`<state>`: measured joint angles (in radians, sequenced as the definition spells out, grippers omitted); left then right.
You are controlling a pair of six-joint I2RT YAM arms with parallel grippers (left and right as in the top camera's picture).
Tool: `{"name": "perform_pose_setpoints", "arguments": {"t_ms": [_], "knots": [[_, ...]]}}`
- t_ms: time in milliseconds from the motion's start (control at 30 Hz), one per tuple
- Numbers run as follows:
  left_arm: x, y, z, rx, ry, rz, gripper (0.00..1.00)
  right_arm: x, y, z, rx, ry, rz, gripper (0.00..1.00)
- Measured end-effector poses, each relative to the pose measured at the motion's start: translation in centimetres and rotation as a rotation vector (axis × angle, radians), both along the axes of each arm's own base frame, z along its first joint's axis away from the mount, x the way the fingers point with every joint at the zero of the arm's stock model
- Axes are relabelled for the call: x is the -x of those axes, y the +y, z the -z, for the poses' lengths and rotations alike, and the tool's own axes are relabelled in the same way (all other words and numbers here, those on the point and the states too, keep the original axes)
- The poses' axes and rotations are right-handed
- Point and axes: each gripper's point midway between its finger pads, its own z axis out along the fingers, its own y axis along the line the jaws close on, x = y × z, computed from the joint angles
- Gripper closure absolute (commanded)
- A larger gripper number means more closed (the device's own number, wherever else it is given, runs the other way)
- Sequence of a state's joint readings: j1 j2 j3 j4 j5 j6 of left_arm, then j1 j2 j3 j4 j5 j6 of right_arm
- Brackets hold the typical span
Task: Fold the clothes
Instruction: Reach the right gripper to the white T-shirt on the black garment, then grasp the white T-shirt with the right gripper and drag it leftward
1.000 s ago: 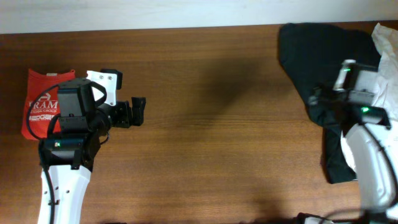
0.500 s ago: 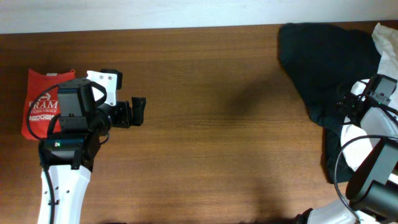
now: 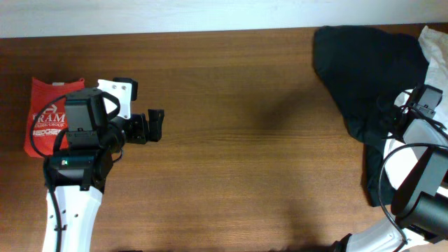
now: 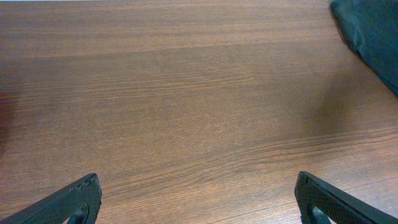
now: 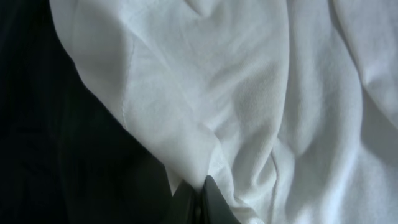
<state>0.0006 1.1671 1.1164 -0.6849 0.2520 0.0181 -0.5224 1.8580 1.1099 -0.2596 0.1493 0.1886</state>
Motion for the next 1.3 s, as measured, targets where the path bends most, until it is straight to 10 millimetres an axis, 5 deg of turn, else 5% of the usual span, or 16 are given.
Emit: {"name": "perform_pose_setpoints", "arguments": {"t_ms": [200, 367, 500, 867, 1100, 1133, 1167, 1200, 1233, 1300], "knots": [[0.0, 0.0, 0.0, 0.0, 0.0, 0.0, 0.01, -0.5, 0.1, -2.5, -0.028, 0.02, -0.016, 0.96], [0.0, -0.1, 0.0, 0.002, 0.0, 0.002, 0.01, -2.5, 4.4, -9.5, -0.122, -0.024, -0.238, 0.96], [0.0, -0.1, 0.0, 0.002, 0.0, 0.002, 0.01, -3.5, 12.5, -13.2, -0.215, -0.03, -0.48, 0.96], [0.0, 0.0, 0.0, 0.002, 0.0, 0.002, 0.01, -1.8, 38.4, -13.2, -0.325, 0.055, -1.065, 0.96], [0.0, -0.1, 0.0, 0.002, 0.0, 0.002, 0.01, -2.6, 48.0, -14.1, -0.288, -0.09, -1.194, 0.96], [0.0, -0.1, 0.0, 0.002, 0.0, 0.002, 0.01, -3.1, 49.0, -14.1, -0.286, -0.119, -1.206, 0.92], [0.0, -0.1, 0.0, 0.002, 0.0, 0.002, 0.01, -3.5, 50.0, -14.1, -0.284, -0.147, -1.217, 0.76], [0.0, -0.1, 0.0, 0.002, 0.0, 0.002, 0.01, -3.9, 51.0, -14.3, -0.28, -0.18, -1.231, 0.26], [0.0, 0.0, 0.0, 0.002, 0.0, 0.002, 0.01, -4.3, 51.9, -14.6, -0.277, -0.214, -1.242, 0.05], [0.0, -0.1, 0.0, 0.002, 0.0, 0.002, 0.01, -4.6, 53.1, -15.4, -0.274, -0.268, -1.262, 0.01]]}}
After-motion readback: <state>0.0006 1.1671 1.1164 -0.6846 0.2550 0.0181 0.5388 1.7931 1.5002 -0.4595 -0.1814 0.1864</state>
